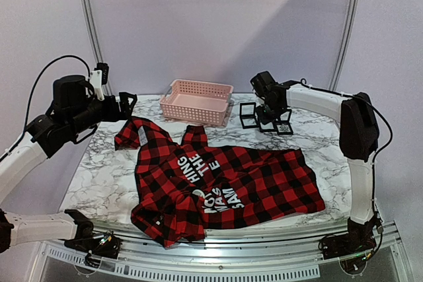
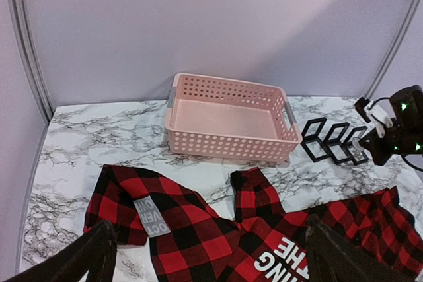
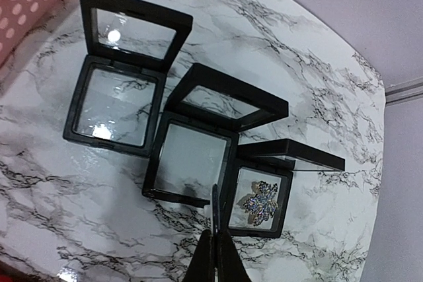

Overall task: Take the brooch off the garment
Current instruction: Place the brooch in the brooch box.

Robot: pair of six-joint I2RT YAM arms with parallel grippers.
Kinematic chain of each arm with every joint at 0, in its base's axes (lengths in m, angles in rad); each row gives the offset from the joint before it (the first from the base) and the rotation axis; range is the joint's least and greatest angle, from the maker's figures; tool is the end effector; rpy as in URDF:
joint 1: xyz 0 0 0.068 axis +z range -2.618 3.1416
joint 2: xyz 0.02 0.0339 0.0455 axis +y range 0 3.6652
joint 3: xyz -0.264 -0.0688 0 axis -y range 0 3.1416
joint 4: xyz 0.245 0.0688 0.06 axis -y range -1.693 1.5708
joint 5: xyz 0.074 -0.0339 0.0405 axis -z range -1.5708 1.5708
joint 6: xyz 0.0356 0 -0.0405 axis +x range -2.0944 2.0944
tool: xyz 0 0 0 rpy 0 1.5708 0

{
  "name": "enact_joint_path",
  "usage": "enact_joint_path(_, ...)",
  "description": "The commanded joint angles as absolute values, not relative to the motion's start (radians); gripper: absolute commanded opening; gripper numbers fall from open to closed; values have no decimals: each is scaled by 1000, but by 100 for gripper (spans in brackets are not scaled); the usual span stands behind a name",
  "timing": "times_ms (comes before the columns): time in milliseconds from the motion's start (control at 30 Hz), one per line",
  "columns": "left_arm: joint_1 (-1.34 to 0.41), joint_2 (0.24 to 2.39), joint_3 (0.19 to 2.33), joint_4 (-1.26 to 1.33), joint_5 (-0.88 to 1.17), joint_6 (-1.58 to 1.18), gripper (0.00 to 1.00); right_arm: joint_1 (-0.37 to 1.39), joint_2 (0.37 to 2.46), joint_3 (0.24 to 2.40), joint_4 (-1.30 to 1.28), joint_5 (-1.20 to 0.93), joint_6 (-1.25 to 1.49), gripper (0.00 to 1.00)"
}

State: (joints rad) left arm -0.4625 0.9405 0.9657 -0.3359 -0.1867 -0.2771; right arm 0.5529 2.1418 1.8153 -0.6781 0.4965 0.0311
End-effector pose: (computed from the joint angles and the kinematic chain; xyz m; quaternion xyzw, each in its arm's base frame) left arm 0.1923 -0.0885 0.3596 0.0198 0.8061 -0.1418 0.5742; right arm 0.4093 0.2326 0.2250 -0.1738 0.9170 -0.1480 0.3272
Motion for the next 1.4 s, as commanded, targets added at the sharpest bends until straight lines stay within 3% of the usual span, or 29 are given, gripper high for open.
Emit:
enact_joint_path(0, -448, 936, 950, -352, -165, -281, 99, 525, 2189, 1844, -692, 534, 11, 0)
enact_joint_path(1367, -405, 983, 940, -331, -65, -317, 100, 505, 2334, 1891, -547, 542, -118, 2)
